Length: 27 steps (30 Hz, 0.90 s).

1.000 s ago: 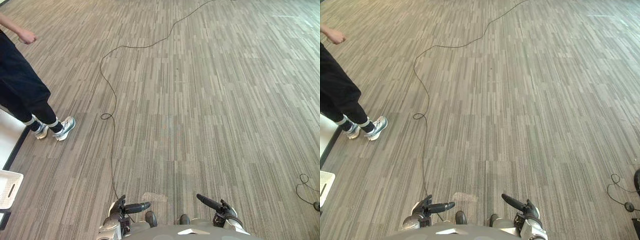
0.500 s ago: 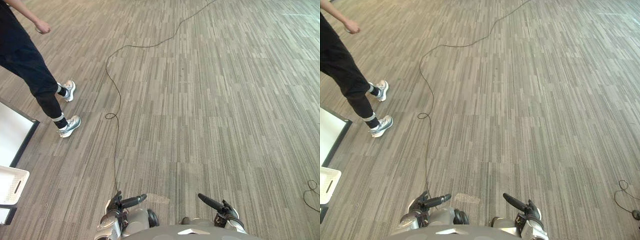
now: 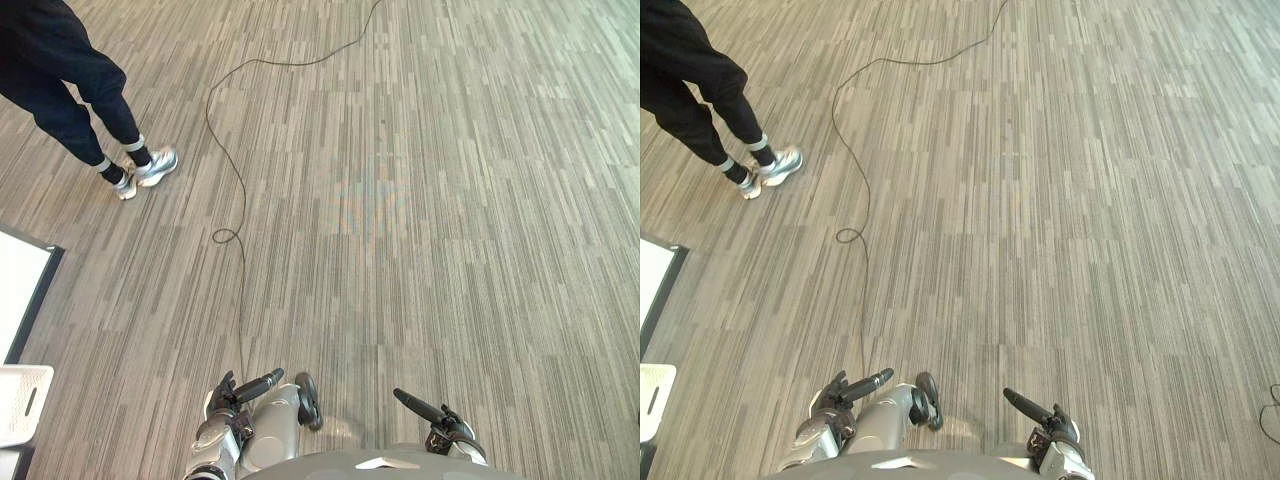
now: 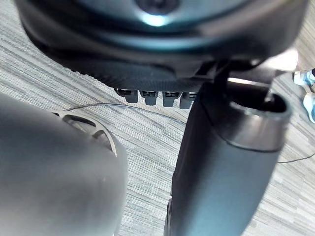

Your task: Pick up cushions and gather them together orderly.

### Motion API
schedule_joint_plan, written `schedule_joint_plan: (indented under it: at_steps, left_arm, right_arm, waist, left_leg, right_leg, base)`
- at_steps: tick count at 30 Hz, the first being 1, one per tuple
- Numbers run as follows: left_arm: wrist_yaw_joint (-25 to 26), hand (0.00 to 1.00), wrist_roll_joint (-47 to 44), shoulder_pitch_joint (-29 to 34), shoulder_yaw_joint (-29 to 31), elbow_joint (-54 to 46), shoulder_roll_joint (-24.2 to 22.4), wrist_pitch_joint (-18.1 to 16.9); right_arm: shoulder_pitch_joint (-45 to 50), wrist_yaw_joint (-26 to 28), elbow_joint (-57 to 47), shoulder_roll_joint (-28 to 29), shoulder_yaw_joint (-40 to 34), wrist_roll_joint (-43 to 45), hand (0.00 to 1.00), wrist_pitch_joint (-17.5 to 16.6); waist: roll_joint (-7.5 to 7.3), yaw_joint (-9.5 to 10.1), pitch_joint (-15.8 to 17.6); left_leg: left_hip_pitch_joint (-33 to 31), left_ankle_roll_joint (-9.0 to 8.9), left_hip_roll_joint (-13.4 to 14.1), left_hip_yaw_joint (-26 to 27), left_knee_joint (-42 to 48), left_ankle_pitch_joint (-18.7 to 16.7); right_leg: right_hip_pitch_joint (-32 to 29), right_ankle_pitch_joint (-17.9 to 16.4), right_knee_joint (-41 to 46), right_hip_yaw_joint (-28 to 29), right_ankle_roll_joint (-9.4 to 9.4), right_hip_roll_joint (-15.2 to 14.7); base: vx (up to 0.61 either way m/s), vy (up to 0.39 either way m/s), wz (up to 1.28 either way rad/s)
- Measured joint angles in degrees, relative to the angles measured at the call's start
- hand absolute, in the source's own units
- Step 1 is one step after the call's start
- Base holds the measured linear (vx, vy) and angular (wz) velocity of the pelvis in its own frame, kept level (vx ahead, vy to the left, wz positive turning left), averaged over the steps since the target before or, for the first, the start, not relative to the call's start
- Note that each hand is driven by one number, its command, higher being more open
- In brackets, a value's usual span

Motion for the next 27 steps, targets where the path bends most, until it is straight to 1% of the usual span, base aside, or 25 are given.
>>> schedule_joint_plan:
  at_steps: [1, 2, 3, 4, 5, 6, 7, 8, 9, 10, 11, 12, 13, 15, 16, 17, 18, 19, 20, 21, 22, 23, 24, 25, 27]
  left_arm:
    - [-0.1, 1.00, 0.0, -0.2, 0.0, 0.2, -0.2, 0.0]
    - [-0.2, 1.00, 0.0, 0.2, -0.1, 0.5, -0.4, 0.0]
    - [-0.6, 1.00, 0.1, 0.2, 0.0, 0.8, -0.3, 0.1]
    - [-0.7, 1.00, 0.2, -0.2, 0.2, 1.5, -1.2, 0.1]
    - [-0.8, 1.00, 0.3, -0.3, 1.1, 1.6, -1.7, 0.0]
    - [-0.8, 1.00, 0.3, -0.3, 2.1, 1.6, -2.0, 0.0]
    - [-0.6, 1.00, 0.4, -0.3, 4.7, 1.6, -3.0, 0.1]
    - [-0.7, 1.00, 0.3, -0.1, 6.4, 0.9, -3.8, 0.2]
    - [-0.9, 1.00, 0.3, -0.1, 6.8, 0.6, -4.0, 0.2]
    - [-0.9, 1.00, 0.3, 0.5, 8.4, -2.1, -4.4, 0.1]
    - [-0.7, 1.00, 0.3, 0.7, 9.6, -4.2, -4.6, -0.1]
    - [-0.6, 1.00, 0.3, 0.8, 9.7, -4.9, -4.5, -0.2]
    - [-0.6, 1.00, 0.2, 1.1, 9.6, -6.1, -4.4, -0.7]
    - [-0.5, 1.00, 0.1, 2.0, 9.6, -8.2, -4.4, -1.5]
    - [-0.6, 1.00, -0.1, 1.9, 9.5, -8.4, -4.6, -2.0]
    - [-0.5, 1.00, -0.2, 1.8, 9.5, -8.5, -4.7, -2.2]
    - [-0.5, 1.00, -0.2, 1.6, 9.5, -8.5, -4.9, -2.4]
    - [-0.6, 1.00, -0.2, 1.5, 9.4, -8.4, -4.7, -2.3]
    - [-0.6, 1.00, -0.2, 1.4, 9.4, -8.2, -4.4, -2.2]
    - [-0.5, 1.00, -0.2, 1.7, 8.9, -7.2, -4.1, -2.0]
    - [-0.5, 1.00, -0.9, 1.8, 9.1, -5.9, -3.9, -1.9]
    - [-0.4, 1.00, -1.0, 1.4, 8.9, -5.2, -3.4, -1.7]
    - [-0.4, 1.00, -0.9, 1.0, 8.5, -4.7, -2.8, -1.6]
    - [-0.5, 1.00, -0.8, 0.1, 8.1, -4.0, -2.1, -1.3]
    - [-0.5, 1.00, -0.8, 0.1, 7.5, -3.1, -1.2, -0.9]
  right_arm:
    - [-0.3, 0.1, -0.1, -0.2, 0.1, 0.0, 1.00, -0.2]
    - [0.1, 0.1, 0.2, -0.3, 0.2, 0.0, 1.00, 0.2]
    - [0.9, 0.1, 0.5, -0.2, 0.1, 0.0, 1.00, 0.4]
    - [1.0, 0.3, 1.5, -0.8, -0.9, 0.4, 1.00, 0.6]
    - [0.6, 0.3, 1.5, -1.3, -1.6, 0.0, 1.00, 0.6]
    - [0.4, 0.3, 1.3, -1.2, -1.8, 0.0, 1.00, 0.5]
    - [0.3, 0.3, 0.7, -0.7, -3.3, 0.0, 1.00, 1.1]
    - [1.2, 0.1, -0.3, -0.6, -3.6, 0.0, 1.00, 1.5]
    - [1.4, 0.1, -0.5, -0.6, -3.7, -0.1, 1.00, 1.5]
    - [2.4, -0.2, -2.3, -0.3, -3.1, 0.0, 1.00, 1.5]
    - [2.8, -0.3, -3.0, -0.2, -2.1, 0.0, 1.00, 1.4]
    - [2.8, -0.3, -3.2, -0.1, -1.8, 0.0, 1.00, 1.4]
    - [2.9, -0.4, -3.4, 0.1, -1.4, 0.0, 1.00, 1.4]
    - [2.9, -0.5, -3.4, 0.6, -1.0, 0.1, 1.00, 1.4]
    - [2.7, -0.5, -3.3, 0.7, -0.5, 0.1, 1.00, 1.4]
    - [2.6, -0.5, -3.2, 0.9, -0.2, 0.1, 1.00, 1.5]
    - [2.2, -0.5, -2.9, 1.2, -0.4, 0.1, 1.00, 1.5]
    - [1.9, -0.5, -1.9, 1.4, -0.4, 0.1, 1.00, 1.4]
    - [1.4, -0.6, -1.3, 1.8, -0.4, 0.1, 1.00, 1.5]
    - [0.9, -0.8, -0.3, 1.8, -0.4, 0.0, 1.00, 1.4]
    - [0.8, -0.8, 0.2, 1.8, -0.4, 0.0, 1.00, 1.5]
    - [1.0, -1.0, 0.3, 2.1, -0.4, 0.0, 1.00, 1.4]
    - [0.9, -1.1, 0.5, 2.5, -0.4, 0.0, 1.00, 1.4]
    - [1.1, -1.0, 0.6, 3.0, -0.5, 0.0, 1.00, 1.5]
    - [2.0, -0.9, 0.6, 3.7, -0.8, 0.1, 1.00, 1.5]
  waist:
    - [0.35, -1.06, 0.4]
    - [0.06, -1.57, 0.6]
    - [-0.32, -1.79, 0.7]
    - [1.40, -2.37, 1.1]
    - [2.67, -2.21, 1.2]
    - [2.76, -2.21, 1.4]
    - [3.25, -2.20, 1.5]
    - [3.89, -2.30, 1.9]
    - [4.05, -2.28, 1.9]
    - [4.34, -1.66, 2.1]
    - [4.07, -1.25, 2.3]
    - [3.80, -0.98, 2.4]
    - [3.03, -0.47, 2.6]
    - [2.37, 0.19, 2.0]
    - [2.35, 0.72, 2.0]
    - [2.16, 1.14, 1.9]
    - [1.70, 1.93, 2.0]
    - [1.29, 2.33, 2.1]
    - [1.12, 2.48, 2.2]
    - [1.18, 2.67, 2.1]
    - [0.97, 3.28, 2.0]
    - [0.64, 3.42, 1.5]
    - [-0.13, 3.23, 1.1]
    - [-1.37, 2.62, 0.5]
    - [-2.56, 2.65, -0.2]
  left_leg:
    - [2.0, -0.03, 0.6, -1.0, -1.9, 0.0]
    - [4.0, -0.33, 0.4, -1.5, -3.6, 0.0]
    - [5.9, -2.33, 0.1, -2.2, -4.3, -0.3]
    - [7.8, -4.57, 2.1, -3.4, -4.3, -0.8]
    - [7.7, -6.12, 3.5, -3.8, -2.6, 0.0]
    - [7.5, -7.14, 3.9, -4.1, -0.9, 0.6]
    - [5.2, -9.30, 6.5, -4.9, 8.4, 2.1]
    - [0.3, -9.62, 9.9, -7.2, 22.8, 5.1]
    - [-1.4, -9.68, 10.6, -8.0, 26.8, 6.7]
    - [-10.0, -10.59, 14.6, -10.1, 46.9, 9.1]
    - [-14.2, -10.27, 16.5, -9.2, 54.4, 8.5]
    - [-15.4, -9.83, 16.9, -8.6, 55.7, 8.2]
    - [-17.6, -9.31, 17.2, -7.3, 56.3, 7.6]
    - [-22.6, -7.99, 17.0, -3.0, 51.2, 5.1]
    - [-24.6, -7.18, 15.9, -1.3, 45.7, 3.9]
    - [-25.7, -6.85, 14.9, -0.2, 40.4, 3.6]
    - [-27.1, -7.03, 11.6, 0.3, 28.1, 3.8]
    - [-27.3, -7.87, 9.1, -0.6, 19.6, 5.3]
    - [-27.5, -8.03, 7.4, -1.4, 13.2, 7.1]
    - [-28.0, -7.95, 5.3, -3.9, 4.7, 12.7]
    - [-27.8, -7.09, 4.2, -5.0, 4.2, 17.9]
    - [-27.6, -3.89, 3.1, -5.6, 4.6, 20.4]
    - [-27.8, -3.24, 2.3, -5.4, 5.6, 18.7]
    - [-29.0, -1.34, 1.8, -4.8, 9.4, 15.9]
    - [-27.3, -0.74, 1.5, -3.5, 12.6, 11.5]
  right_leg:
    - [-2.1, 2.7, -11.0, 0.3, 0.90, 3.0]
    - [-2.3, 7.5, -21.7, 1.0, 1.30, 5.0]
    - [-1.8, 14.5, -25.8, 2.3, 0.04, 5.9]
    - [-1.1, 17.9, -23.4, 2.7, -4.49, 7.3]
    - [-1.9, 14.3, -20.1, 2.5, -4.86, 8.0]
    - [-2.0, 12.3, -18.5, 2.4, -5.08, 8.0]
    - [-0.3, 8.1, -16.3, 2.0, -5.35, 8.8]
    - [3.4, 5.9, -17.2, 1.3, -5.21, 9.9]
    - [4.4, 5.6, -17.6, 1.1, -5.26, 10.3]
    - [10.1, 3.8, -20.2, 1.1, -5.29, 12.4]
    - [14.3, 2.8, -22.4, 1.4, -5.62, 13.4]
    - [16.0, 2.2, -23.4, 1.7, -5.52, 13.6]
    - [19.0, 1.6, -25.3, 2.2, -5.49, 13.8]
    - [24.7, 1.1, -30.1, 3.5, -4.71, 13.8]
    - [27.5, 1.5, -32.0, 4.2, -3.46, 13.5]
    - [28.9, 1.1, -33.1, 4.9, -3.15, 13.0]
    - [31.8, 0.8, -35.3, 6.0, -2.39, 12.0]
    - [33.3, 0.5, -36.4, 6.6, -1.53, 11.1]
    - [34.4, 0.1, -37.3, 7.1, -0.87, 10.5]
    - [36.6, -0.8, -39.0, 8.7, 0.79, 9.8]
    - [38.1, -1.7, -39.7, 10.4, 2.17, 9.0]
    - [38.6, -2.1, -39.5, 11.5, 2.88, 7.8]
    - [38.3, -2.1, -39.1, 11.7, 2.93, 6.8]
    - [35.9, -1.9, -34.5, 13.4, 3.18, 5.1]
    - [32.3, -1.9, -22.6, 15.4, 3.47, 3.2]
  base:
    - [0.65, -0.147, 0.57]
    - [0.54, -0.164, 0.67]
    - [0.58, -0.216, 0.66]
    - [0.62, -0.228, 0.34]
    - [0.64, -0.239, 0.14]
    - [0.73, -0.301, -0.07]
    - [0.69, -0.304, 0.13]
    - [0.66, -0.292, 0.17]
    - [0.51, -0.214, 0.09]
    - [0.47, -0.193, -0.04]
    - [0.46, -0.173, -0.08]
    - [0.44, -0.122, -0.09]
    - [0.42, -0.079, -0.14]
    - [0.41, -0.049, -0.22]
    - [0.36, -0.004, -0.26]
    - [0.57, 0.047, -0.36]
    - [0.49, 0.077, -0.39]
    - [0.50, 0.103, -0.40]
    - [0.43, 0.134, -0.50]
    - [0.57, 0.201, -0.71]
    - [0.73, 0.266, -0.79]
    - [0.74, 0.273, -0.50]
    - [0.73, 0.272, -0.16]
    - [0.71, 0.270, -0.10]
    - [0.52, 0.212, -0.36]
